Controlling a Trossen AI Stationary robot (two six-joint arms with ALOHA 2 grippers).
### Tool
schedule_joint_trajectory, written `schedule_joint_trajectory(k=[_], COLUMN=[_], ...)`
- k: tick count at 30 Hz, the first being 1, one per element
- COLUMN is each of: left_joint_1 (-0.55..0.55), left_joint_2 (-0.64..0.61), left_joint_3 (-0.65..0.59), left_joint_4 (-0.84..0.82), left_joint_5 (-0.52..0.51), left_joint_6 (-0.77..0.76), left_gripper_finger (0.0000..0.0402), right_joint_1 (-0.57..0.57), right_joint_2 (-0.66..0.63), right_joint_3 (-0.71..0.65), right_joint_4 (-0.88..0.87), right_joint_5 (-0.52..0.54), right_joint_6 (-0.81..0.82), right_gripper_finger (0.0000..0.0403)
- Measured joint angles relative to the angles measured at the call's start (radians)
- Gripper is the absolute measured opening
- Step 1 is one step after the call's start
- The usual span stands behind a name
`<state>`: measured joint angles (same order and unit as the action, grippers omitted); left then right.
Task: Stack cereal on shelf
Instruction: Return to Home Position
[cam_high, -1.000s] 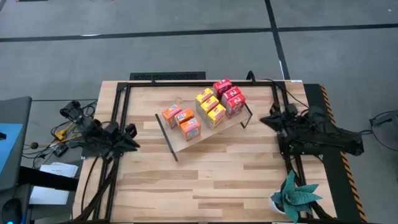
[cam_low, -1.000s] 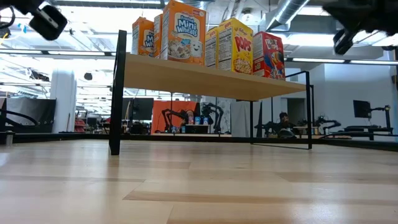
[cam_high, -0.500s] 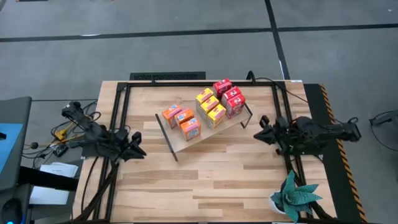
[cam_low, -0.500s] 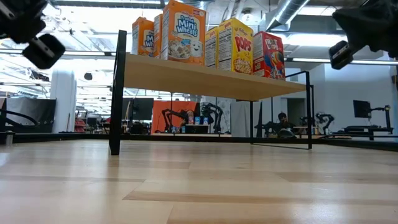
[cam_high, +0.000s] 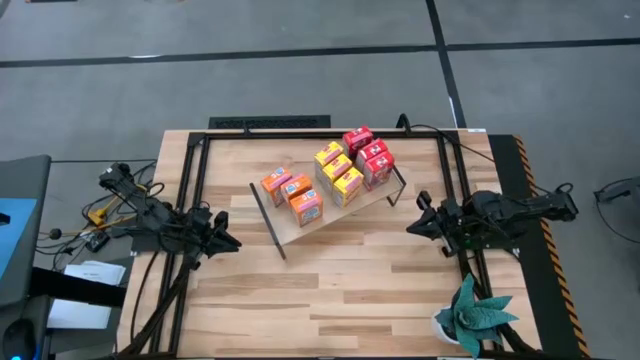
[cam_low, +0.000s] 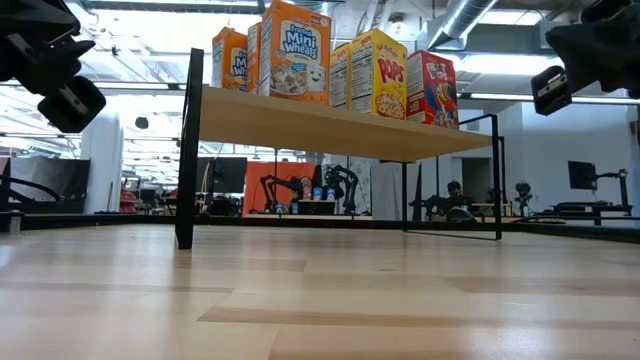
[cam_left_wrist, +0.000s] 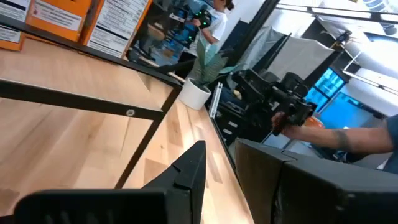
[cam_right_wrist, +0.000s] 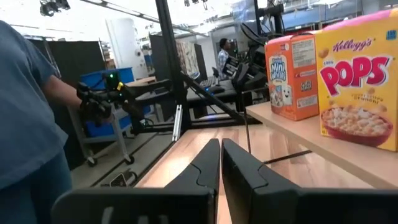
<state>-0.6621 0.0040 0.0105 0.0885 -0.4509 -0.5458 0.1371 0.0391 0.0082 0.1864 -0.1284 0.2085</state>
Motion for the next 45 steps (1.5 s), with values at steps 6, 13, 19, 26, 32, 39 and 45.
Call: schedule_joint_trajectory(k=[6,13,19,26,32,39,45], left_joint_1=[0.0,0.0,0.0,0.0,0.0,0.0,0.0], left_joint_2=[0.001,0.001,0.001,0.001,0.001,0.001,0.001], left_joint_3=[0.0,-0.001,-0.002,-0.002,-0.002,-0.003,-0.003], left_joint_4=[0.0,0.0,0.0,0.0,0.0,0.0,0.0], left_joint_5=[0.006,0.006,0.006,0.006,0.006,0.006,0.006], left_joint_6=[0.01,0.005,0.003,0.003,0.003,0.003,0.003], left_gripper_finger=[0.0076,0.0076,0.0076,0.0076,0.0076,0.0076,0.0076], right_joint_1=[0.0,0.0,0.0,0.0,0.0,0.0,0.0], right_joint_2=[0.0,0.0,0.0,0.0,0.0,0.0,0.0], right_joint_3=[0.0,-0.001,-0.002,-0.002,-0.002,-0.002,-0.002], right_joint_4=[-0.048,-0.127,-0.138,-0.143,-0.145,-0.148,-0.148], right_joint_5=[0.0,0.0,0.0,0.0,0.0,0.0,-0.001], right_joint_6=[0.0,0.001,0.001,0.001,0.002,0.002,0.002], right_gripper_finger=[0.0041,0.0034,0.003,0.0034,0.0041,0.0035,0.0029])
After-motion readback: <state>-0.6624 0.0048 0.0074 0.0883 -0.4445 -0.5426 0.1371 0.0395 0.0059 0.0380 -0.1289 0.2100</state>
